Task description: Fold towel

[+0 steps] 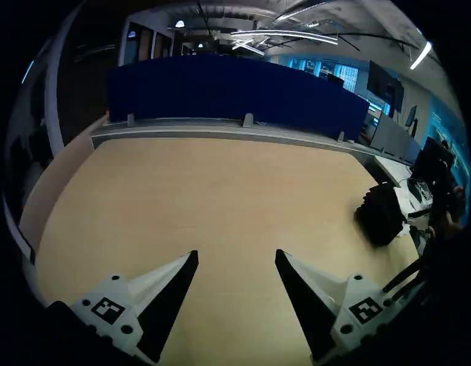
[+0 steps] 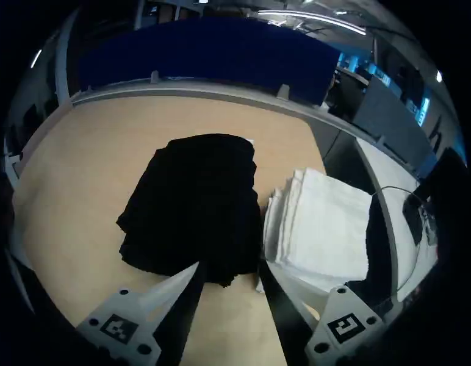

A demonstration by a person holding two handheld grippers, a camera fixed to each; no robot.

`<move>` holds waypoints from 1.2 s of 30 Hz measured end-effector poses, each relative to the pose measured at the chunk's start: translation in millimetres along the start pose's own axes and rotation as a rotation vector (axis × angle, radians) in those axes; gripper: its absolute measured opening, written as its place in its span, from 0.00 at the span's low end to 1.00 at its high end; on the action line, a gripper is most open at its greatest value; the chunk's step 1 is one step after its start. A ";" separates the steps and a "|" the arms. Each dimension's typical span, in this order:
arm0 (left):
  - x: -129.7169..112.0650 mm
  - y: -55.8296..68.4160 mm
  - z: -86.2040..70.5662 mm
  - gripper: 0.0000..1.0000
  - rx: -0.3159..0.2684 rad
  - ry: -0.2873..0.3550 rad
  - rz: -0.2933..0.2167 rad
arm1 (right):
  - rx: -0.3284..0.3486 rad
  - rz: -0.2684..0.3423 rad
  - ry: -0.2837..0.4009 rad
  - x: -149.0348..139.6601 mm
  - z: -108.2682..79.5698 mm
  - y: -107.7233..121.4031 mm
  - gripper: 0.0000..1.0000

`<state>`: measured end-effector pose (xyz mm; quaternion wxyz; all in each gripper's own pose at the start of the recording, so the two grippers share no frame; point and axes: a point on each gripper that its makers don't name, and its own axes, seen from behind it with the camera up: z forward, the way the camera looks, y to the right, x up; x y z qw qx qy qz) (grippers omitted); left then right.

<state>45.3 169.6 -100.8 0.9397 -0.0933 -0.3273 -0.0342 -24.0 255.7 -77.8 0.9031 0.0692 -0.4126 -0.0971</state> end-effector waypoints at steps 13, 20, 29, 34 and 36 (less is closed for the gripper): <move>3.3 0.3 1.5 0.94 -0.008 0.003 0.004 | -0.023 0.037 0.042 10.8 -2.9 -2.9 1.00; 7.2 -4.6 1.7 0.94 -0.005 0.010 -0.004 | -0.027 0.052 0.075 23.0 -5.7 -7.2 1.00; 8.2 -7.1 -1.2 0.94 -0.004 0.014 -0.008 | -0.012 0.068 0.161 62.4 -1.3 -22.8 1.00; 7.4 -10.6 -3.3 0.94 0.003 0.016 -0.014 | 0.004 0.049 0.169 82.4 11.7 -30.6 1.00; 6.7 -13.4 -4.3 0.94 0.009 0.017 -0.018 | 0.008 0.039 0.170 90.1 17.9 -33.2 1.00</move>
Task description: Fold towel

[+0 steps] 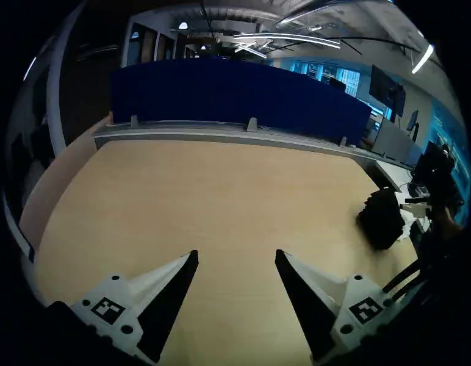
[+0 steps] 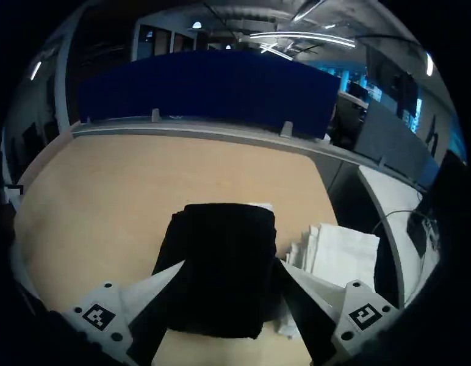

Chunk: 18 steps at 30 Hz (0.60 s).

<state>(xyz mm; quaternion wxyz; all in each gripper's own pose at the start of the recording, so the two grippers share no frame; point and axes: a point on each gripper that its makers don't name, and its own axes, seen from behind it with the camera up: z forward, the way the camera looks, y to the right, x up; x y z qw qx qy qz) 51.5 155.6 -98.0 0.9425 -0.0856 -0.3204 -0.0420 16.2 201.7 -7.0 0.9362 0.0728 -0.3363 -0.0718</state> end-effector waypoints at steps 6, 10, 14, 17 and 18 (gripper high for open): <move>-1.7 -10.3 -2.8 0.94 0.023 0.001 -0.018 | 0.016 -0.021 -0.002 14.5 17.5 -6.1 1.00; -3.8 -15.7 -3.9 0.93 0.035 -0.002 -0.030 | 0.022 -0.032 -0.005 20.1 28.0 -8.2 1.00; -5.2 -20.2 -5.1 0.94 0.048 -0.002 -0.036 | 0.032 -0.039 -0.019 20.5 41.4 -9.5 1.00; -6.3 -23.0 -6.8 0.93 0.056 -0.002 -0.039 | 0.037 -0.036 -0.035 17.6 51.8 -9.1 1.00; -6.8 -24.1 -7.3 0.94 0.059 -0.003 -0.040 | 0.038 -0.035 -0.040 16.5 54.6 -8.8 1.00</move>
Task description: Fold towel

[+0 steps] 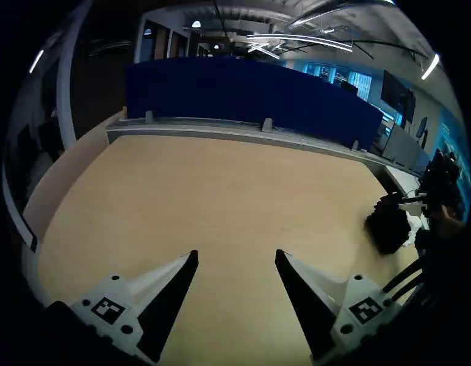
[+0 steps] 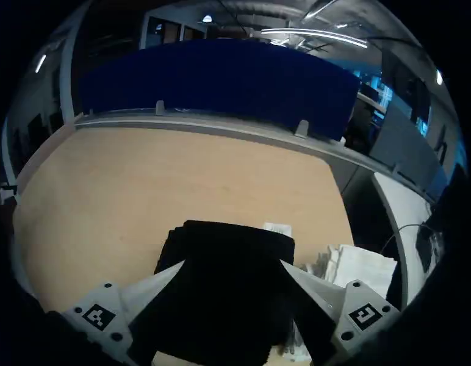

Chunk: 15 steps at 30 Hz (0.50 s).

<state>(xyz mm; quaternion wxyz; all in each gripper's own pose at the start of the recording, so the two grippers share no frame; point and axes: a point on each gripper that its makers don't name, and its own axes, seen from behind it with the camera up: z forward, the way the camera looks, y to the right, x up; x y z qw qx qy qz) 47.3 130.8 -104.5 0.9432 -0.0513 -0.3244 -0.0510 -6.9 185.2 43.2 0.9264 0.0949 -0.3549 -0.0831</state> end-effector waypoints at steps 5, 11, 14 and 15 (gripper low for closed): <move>-3.0 -7.4 -1.9 0.93 0.017 -0.002 -0.006 | -0.003 0.004 -0.035 -10.4 11.3 4.9 1.00; -3.9 -12.1 -1.9 0.93 0.028 -0.004 -0.014 | -0.010 0.004 -0.055 -19.7 16.8 7.5 1.00; -2.5 -11.7 -1.5 0.93 0.028 -0.003 -0.012 | -0.007 0.010 -0.050 -17.2 16.4 7.8 1.00; -1.8 -11.3 -1.3 0.93 0.027 -0.002 -0.011 | -0.007 0.013 -0.044 -14.9 15.0 7.5 1.00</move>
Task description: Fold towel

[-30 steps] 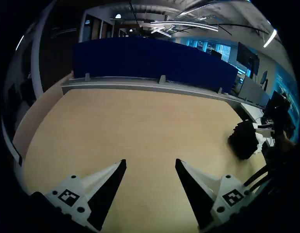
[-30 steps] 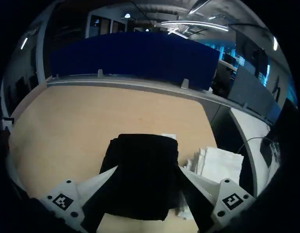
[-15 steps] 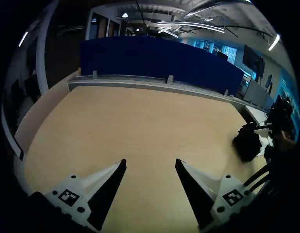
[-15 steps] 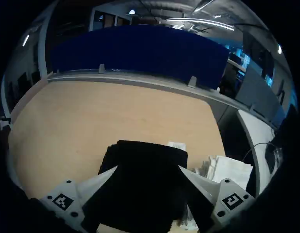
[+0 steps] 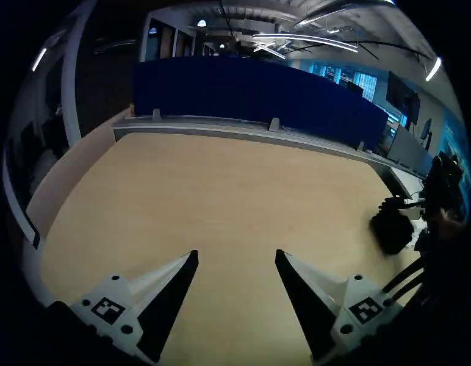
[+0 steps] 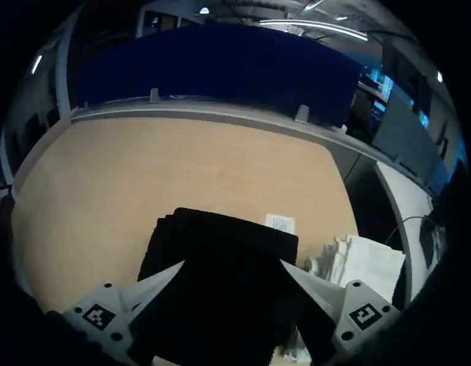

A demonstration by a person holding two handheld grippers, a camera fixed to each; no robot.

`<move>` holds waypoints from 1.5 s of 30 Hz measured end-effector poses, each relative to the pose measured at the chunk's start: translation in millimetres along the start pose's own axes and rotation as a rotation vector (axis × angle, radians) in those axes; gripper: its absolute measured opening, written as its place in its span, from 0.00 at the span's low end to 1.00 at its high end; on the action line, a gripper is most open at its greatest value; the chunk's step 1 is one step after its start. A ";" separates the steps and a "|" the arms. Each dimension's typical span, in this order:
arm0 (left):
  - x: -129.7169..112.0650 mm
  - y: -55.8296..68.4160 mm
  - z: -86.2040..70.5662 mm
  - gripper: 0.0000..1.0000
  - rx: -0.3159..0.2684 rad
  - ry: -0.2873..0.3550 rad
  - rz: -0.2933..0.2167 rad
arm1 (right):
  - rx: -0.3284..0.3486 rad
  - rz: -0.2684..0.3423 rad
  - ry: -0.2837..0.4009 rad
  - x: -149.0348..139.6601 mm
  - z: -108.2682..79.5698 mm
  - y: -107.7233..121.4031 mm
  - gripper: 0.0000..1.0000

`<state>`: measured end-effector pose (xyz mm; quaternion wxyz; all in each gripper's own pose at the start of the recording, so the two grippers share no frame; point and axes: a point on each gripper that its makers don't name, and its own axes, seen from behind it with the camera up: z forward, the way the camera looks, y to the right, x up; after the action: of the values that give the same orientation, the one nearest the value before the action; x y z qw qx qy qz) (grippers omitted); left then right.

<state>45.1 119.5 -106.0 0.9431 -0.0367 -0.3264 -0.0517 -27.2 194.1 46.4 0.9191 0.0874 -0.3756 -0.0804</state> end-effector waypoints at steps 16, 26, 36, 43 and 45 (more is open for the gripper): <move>8.7 8.0 6.1 0.93 -0.026 0.017 0.005 | -0.027 0.034 0.148 29.4 -51.0 -13.7 1.00; 22.0 8.9 4.1 0.94 -0.040 0.046 0.008 | -0.088 0.117 0.397 69.5 -109.8 -19.1 1.00; 41.3 9.9 2.4 0.94 -0.063 0.107 0.026 | -0.166 0.131 0.573 93.6 -154.4 -16.3 1.00; 64.7 5.1 -0.7 0.94 -0.073 0.185 0.044 | -0.202 0.094 0.604 103.0 -167.9 -25.1 1.00; 76.5 1.8 -3.2 0.94 -0.071 0.225 0.056 | -0.208 0.078 0.612 106.9 -170.8 -30.2 1.00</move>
<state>107.1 115.4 -61.1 0.9729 -0.0732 -0.2155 -0.0406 165.9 159.0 -8.0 0.9958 -0.0011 -0.0750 -0.0532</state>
